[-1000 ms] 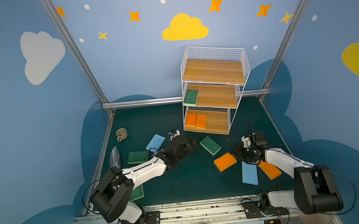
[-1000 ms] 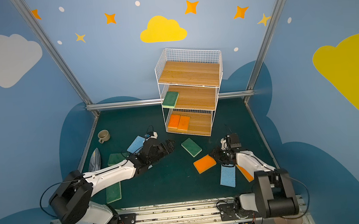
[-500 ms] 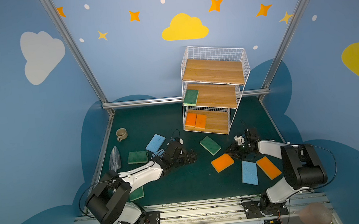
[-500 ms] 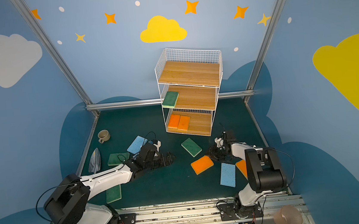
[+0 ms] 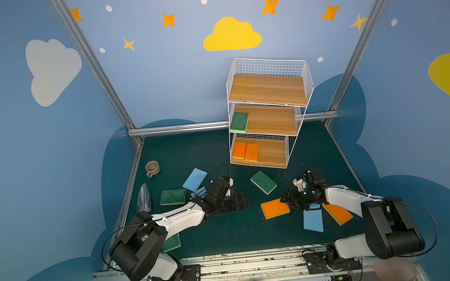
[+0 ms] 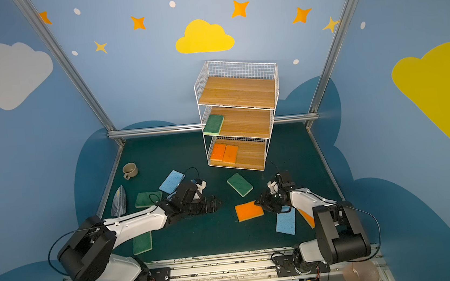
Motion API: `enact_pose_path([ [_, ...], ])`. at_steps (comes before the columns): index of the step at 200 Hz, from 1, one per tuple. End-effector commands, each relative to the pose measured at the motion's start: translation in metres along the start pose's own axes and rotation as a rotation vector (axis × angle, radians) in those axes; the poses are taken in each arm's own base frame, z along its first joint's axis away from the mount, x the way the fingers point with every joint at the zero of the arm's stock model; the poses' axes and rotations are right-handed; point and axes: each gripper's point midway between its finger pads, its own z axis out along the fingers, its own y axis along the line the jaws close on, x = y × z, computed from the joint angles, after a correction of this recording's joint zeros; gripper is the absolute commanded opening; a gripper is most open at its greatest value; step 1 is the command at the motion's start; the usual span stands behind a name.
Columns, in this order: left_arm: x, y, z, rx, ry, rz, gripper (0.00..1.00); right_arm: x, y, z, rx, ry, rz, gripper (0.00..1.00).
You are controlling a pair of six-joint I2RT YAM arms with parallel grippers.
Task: Arrange cleaning sponges on a shelf
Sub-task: Pick up the cleaning sponge at the center of the table.
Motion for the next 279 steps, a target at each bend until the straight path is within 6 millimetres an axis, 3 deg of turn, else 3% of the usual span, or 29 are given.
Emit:
enact_pose_path([
  [1, 0.005, -0.007, 0.001, 0.02, 0.041, 0.022, 1.0, 0.005, -0.003, 0.005, 0.029, 0.006, 0.012, 0.39],
  [14, 0.007, -0.009, 0.003, 0.031, 0.059, 0.028, 1.0, 0.007, -0.002, 0.005, 0.032, 0.004, 0.006, 0.33],
  [42, 0.012, -0.013, 0.006, 0.027, 0.079, 0.047, 0.99, 0.005, 0.003, 0.004, 0.03, -0.007, -0.008, 0.09],
  [72, 0.013, -0.018, 0.006, 0.03, 0.081, 0.058, 0.96, 0.003, 0.012, 0.001, 0.015, -0.015, -0.024, 0.0],
  [118, 0.002, -0.033, 0.004, 0.062, 0.055, 0.113, 0.79, 0.0, 0.048, -0.02, -0.047, -0.011, -0.124, 0.0],
  [122, 0.002, -0.034, 0.005, 0.072, 0.056, 0.113, 0.75, -0.005, 0.058, -0.026, -0.06, -0.026, -0.147, 0.0],
  [158, -0.004, -0.051, 0.014, 0.17, 0.069, 0.078, 0.4, -0.007, 0.077, -0.04, -0.079, -0.039, -0.199, 0.0],
  [234, -0.02, -0.06, 0.02, 0.185, 0.042, 0.064, 0.38, -0.006, 0.092, -0.044, -0.108, -0.018, -0.237, 0.0],
  [279, -0.021, -0.06, 0.027, 0.192, 0.05, 0.049, 0.29, -0.007, 0.096, -0.044, -0.12, -0.015, -0.24, 0.0],
])
